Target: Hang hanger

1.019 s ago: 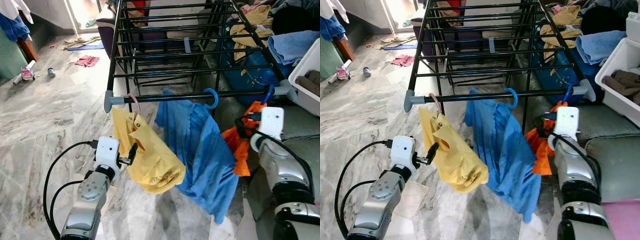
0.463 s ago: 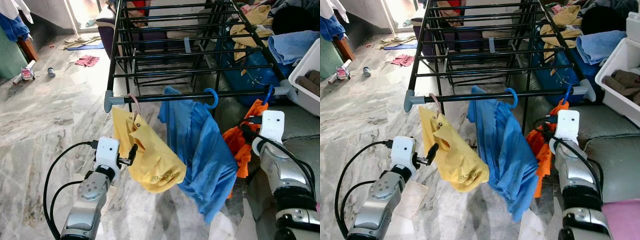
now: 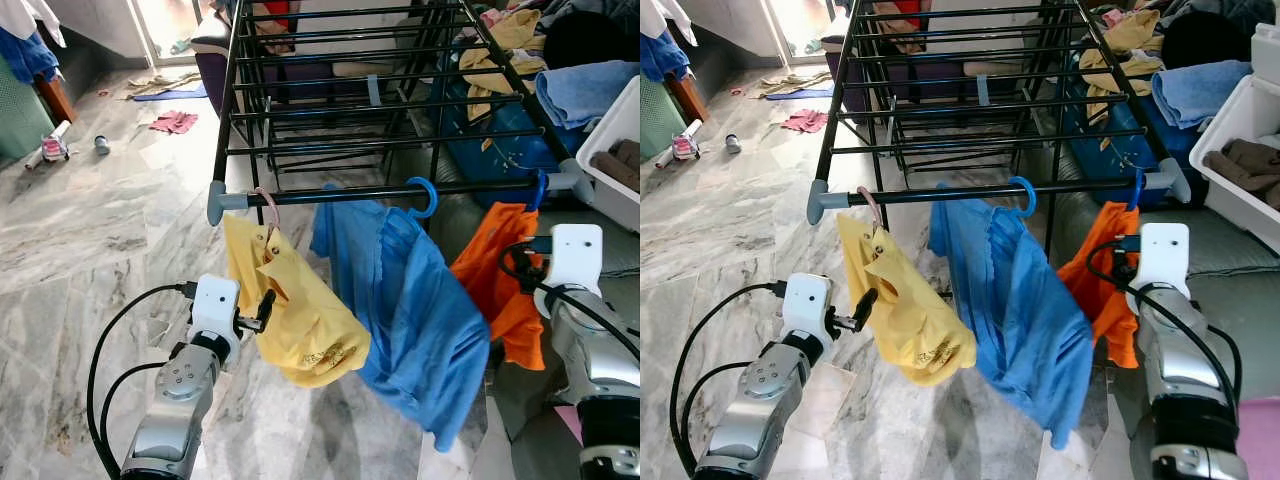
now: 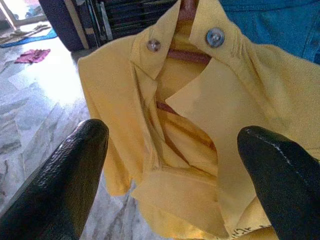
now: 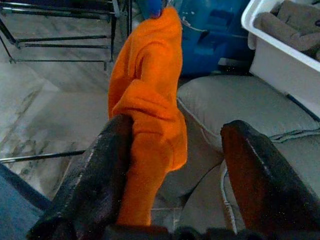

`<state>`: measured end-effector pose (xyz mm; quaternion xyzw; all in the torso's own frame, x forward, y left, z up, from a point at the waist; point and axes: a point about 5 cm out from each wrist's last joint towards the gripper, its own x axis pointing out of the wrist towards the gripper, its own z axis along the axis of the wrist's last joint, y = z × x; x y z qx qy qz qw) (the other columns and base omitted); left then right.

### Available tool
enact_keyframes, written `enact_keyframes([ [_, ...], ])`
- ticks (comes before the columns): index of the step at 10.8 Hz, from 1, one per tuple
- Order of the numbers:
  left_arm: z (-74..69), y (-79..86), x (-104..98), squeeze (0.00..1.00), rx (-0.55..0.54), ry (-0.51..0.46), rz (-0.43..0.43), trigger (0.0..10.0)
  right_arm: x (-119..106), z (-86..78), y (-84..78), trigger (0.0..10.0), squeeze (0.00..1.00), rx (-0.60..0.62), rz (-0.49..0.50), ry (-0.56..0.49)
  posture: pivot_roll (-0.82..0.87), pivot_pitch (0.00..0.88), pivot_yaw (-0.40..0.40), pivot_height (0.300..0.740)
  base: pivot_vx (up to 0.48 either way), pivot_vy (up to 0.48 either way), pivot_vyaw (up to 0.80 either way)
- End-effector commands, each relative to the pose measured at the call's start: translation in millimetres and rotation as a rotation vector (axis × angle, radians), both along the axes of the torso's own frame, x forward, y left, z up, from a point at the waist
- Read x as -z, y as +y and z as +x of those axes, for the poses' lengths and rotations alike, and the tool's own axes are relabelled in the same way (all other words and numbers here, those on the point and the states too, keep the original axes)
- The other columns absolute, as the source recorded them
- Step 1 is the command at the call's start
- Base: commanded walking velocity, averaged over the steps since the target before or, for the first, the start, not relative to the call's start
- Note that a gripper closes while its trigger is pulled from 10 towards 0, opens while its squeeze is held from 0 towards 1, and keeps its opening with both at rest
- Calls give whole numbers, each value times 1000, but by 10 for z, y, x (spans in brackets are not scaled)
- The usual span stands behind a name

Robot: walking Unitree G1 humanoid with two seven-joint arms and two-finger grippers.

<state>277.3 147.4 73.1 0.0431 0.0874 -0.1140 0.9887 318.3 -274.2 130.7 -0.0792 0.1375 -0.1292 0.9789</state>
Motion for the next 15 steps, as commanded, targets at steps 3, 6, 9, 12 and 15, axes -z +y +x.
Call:
enact_keyframes([
  [3,5,12,19,0,11,15,19,10000,-84,-58,-9,10000,490,-6,-18,-16,-67,74,31,740,0,0,0],
  [6,10,12,24,0,15,17,24,10000,-301,2,148,10000,255,-77,-37,-132,-68,73,33,740,0,0,0],
  [9,9,10,26,0,13,18,23,10000,-250,-55,274,10000,1000,-65,-25,-110,-67,74,32,740,0,0,0],
  [12,15,-4,34,0,20,24,22,10000,-61,-136,308,10000,1000,-38,-2,-35,-72,72,32,740,0,0,0],
  [15,26,-17,42,0,26,29,21,10000,91,-150,296,8588,192,-6,19,21,-69,69,29,740,0,0,0],
])
